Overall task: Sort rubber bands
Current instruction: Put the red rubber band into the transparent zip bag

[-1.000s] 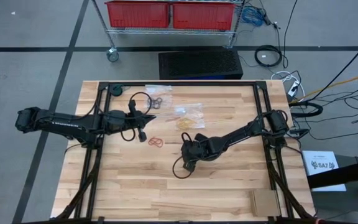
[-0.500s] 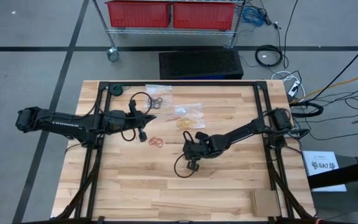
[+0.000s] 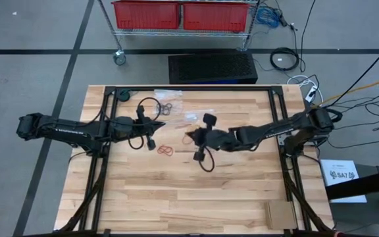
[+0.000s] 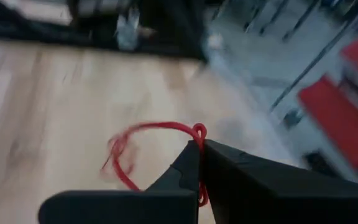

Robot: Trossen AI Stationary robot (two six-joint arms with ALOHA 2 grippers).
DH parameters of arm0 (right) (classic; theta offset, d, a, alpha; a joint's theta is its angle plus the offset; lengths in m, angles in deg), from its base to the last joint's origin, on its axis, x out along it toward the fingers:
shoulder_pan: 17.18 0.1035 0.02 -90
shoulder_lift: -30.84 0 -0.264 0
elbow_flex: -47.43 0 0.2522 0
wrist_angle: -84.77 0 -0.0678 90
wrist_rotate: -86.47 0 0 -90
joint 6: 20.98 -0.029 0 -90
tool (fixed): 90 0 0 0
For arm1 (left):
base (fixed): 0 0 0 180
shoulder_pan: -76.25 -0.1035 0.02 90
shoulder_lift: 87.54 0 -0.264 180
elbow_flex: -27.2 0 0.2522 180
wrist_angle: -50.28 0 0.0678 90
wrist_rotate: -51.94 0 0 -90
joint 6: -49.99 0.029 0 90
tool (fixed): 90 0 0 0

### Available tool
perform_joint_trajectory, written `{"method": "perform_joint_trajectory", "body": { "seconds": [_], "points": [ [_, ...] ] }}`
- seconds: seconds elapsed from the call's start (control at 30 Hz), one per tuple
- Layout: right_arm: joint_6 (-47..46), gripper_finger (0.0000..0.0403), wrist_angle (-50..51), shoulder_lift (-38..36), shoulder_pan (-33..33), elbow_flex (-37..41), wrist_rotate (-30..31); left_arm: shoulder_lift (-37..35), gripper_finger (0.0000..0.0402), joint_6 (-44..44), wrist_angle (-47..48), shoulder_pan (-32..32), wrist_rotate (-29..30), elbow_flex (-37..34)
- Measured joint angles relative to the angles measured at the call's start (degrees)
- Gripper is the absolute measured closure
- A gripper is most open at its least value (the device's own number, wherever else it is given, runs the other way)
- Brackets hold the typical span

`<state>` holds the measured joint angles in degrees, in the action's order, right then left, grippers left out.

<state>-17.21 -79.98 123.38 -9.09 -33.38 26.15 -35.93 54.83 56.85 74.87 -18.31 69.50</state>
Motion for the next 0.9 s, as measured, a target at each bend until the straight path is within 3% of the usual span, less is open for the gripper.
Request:
{"method": "perform_joint_trajectory", "body": {
  "seconds": [0.4, 0.9],
  "points": [
    [16.0, 0.0403, -7.7, 6.3, -5.2, -8.7, 0.4, 0.0, 0.0401, 0.0, -0.1, 0.0, -0.8, 0.0],
    [15.5, 0.0403, -1.4, 11.5, -5.9, -11.1, 0.5, 0.0, 0.0401, 0.0, 0.2, 0.0, -1.1, 0.0]
  ]
}}
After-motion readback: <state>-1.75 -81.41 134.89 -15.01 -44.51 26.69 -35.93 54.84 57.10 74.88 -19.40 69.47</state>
